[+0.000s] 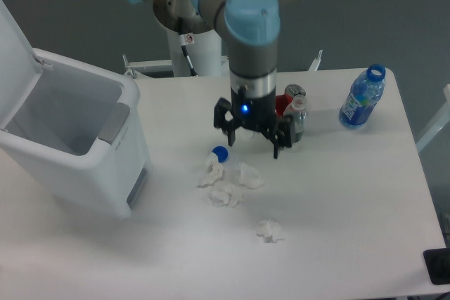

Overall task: Pick up the paper ball
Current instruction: 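Move the open gripper over the small crumpled paper ball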

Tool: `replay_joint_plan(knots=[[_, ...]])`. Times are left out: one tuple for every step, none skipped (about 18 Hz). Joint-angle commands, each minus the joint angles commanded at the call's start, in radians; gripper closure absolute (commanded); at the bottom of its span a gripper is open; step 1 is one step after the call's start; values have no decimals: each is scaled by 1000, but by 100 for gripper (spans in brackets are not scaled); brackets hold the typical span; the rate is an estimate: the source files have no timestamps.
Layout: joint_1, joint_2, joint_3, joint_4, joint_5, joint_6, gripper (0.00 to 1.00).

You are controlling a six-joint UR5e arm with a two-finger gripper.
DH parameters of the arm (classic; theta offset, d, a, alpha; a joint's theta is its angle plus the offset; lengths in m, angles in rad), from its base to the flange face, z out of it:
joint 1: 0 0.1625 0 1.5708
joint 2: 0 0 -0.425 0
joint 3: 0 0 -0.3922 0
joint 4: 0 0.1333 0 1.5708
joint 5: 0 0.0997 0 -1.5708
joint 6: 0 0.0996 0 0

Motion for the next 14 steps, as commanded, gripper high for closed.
replay_joint_plan(knots=[[0, -21, 17, 0, 0, -6, 0], [2, -41, 32, 0, 0, -8, 0], [2, -64, 43, 2, 0, -8, 0], [5, -84, 48, 6, 0, -3, 0], [9, -101, 48, 23, -2, 1, 0], [11, -117, 51, 46, -2, 1, 0], [12, -130, 58, 58, -2, 0, 0], [12, -138, 65, 58, -3, 0, 0], [12, -146, 65, 61, -3, 0, 0], [14, -152, 68, 61, -3, 3, 0], [17, -164, 77, 63, -3, 4, 0], [17, -176, 85, 64, -5, 9, 0], [17, -187, 92, 66, -3, 32, 0], [17, -195, 95, 66, -3, 53, 0]])
